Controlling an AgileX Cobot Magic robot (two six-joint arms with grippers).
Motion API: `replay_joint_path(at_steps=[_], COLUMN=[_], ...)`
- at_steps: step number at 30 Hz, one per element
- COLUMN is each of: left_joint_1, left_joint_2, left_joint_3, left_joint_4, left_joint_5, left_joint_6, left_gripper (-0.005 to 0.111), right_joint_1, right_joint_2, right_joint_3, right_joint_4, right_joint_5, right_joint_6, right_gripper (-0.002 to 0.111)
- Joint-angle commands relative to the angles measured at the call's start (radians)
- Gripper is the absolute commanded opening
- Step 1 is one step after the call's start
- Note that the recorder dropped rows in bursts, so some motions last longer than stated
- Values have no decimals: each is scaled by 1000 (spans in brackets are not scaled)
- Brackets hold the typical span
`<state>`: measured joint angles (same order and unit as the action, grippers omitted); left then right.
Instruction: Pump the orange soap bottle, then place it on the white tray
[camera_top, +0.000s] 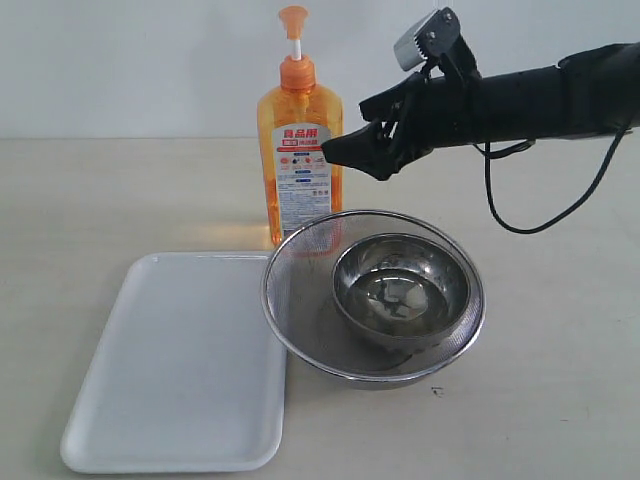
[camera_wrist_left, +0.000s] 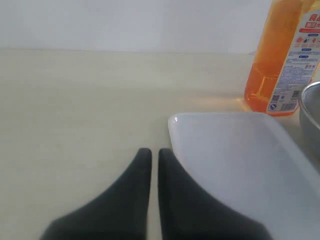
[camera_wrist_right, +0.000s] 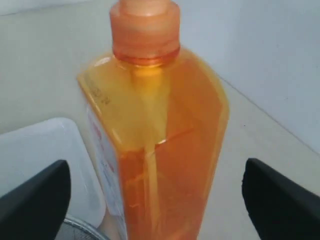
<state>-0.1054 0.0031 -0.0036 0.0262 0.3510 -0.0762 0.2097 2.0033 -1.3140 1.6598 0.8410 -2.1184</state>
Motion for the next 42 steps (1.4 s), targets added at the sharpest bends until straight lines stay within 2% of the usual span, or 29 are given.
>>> replay_joint_path(at_steps=[1,9,16,25,27,30,31,40,42], left_joint_1=[3,3,3,3,3,3,3,3,3], left_joint_2=[-3,-3,-3,-3,-3,-3,-3,-3,-3], left_joint_3=[4,4,4,4,4,4,4,4,4], left_joint_4=[-8,-8,-8,-8,-8,-8,-8,-8,-8], left_joint_5=[1,1,-1,-3,-3,-3,-3,-3,-3], left_joint_6=[-2,-2,-2,-2,-2,-2,-2,-2,-2], left_gripper=[5,5,5,5,5,5,5,5,5], right_joint_1=[-1,8,106,113,113,113,113,128,128], right_joint_2=[-2,-2,22,54,54,54,54,54,54], right_joint_3=[-17,-25,-78,-96,-96,-96,-96,-96,-96], right_joint_4=[47,69,56,69,71,73,79,82,82], right_joint_5=[5,3,-176,-191,-191,-181,-176,-188,-200], right_joint_6=[-10,-10,-10,-10,-10,-10,-10,-7,-9], right_gripper=[84,84,84,83,75,56,52,49,40])
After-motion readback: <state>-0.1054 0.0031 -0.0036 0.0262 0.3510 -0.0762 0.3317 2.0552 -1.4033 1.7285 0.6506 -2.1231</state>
